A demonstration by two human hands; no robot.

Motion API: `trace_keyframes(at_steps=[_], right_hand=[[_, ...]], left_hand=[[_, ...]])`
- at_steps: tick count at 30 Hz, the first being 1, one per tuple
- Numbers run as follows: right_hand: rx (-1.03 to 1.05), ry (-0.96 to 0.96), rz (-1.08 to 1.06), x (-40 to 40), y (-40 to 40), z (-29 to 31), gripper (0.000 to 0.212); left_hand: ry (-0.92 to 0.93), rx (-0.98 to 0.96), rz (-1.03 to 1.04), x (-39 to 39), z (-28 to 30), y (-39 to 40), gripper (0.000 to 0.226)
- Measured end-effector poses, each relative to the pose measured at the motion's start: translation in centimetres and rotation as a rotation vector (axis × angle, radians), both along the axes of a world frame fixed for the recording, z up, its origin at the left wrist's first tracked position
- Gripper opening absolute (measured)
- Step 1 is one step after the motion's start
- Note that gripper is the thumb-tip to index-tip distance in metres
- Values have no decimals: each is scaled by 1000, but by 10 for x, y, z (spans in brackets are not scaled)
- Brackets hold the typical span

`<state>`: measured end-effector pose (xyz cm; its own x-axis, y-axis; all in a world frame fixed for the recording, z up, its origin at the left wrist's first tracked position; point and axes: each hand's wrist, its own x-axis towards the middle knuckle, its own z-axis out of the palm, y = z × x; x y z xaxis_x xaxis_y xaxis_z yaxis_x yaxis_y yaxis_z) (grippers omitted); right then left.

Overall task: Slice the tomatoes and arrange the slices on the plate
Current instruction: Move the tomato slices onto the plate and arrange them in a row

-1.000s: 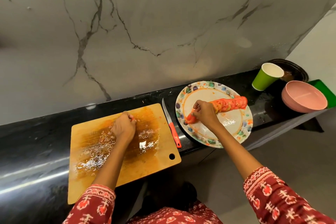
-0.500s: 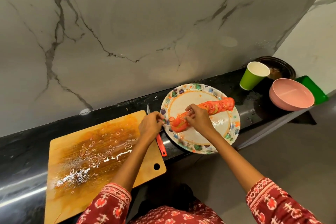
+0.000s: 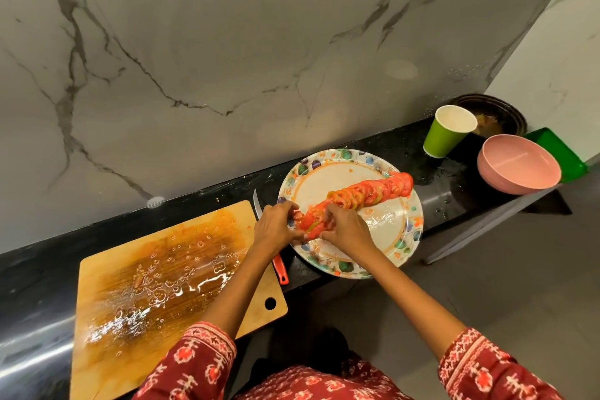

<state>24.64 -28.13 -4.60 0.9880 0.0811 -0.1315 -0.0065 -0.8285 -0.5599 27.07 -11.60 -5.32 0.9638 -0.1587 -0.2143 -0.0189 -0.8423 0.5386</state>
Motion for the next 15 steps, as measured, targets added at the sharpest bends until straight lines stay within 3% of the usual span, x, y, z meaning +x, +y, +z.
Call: trace_keyframes(at_steps=[8, 12, 15], right_hand=[[160, 12, -64, 3, 9, 2, 23], [154, 24, -98, 12, 9, 8, 15], [116, 5, -116, 12, 14, 8, 12]], left_hand=[[57, -56, -37, 9, -3, -2, 52], [-5, 20, -64, 15, -2, -2, 30], [-18, 119, -162, 24, 1, -5, 29]])
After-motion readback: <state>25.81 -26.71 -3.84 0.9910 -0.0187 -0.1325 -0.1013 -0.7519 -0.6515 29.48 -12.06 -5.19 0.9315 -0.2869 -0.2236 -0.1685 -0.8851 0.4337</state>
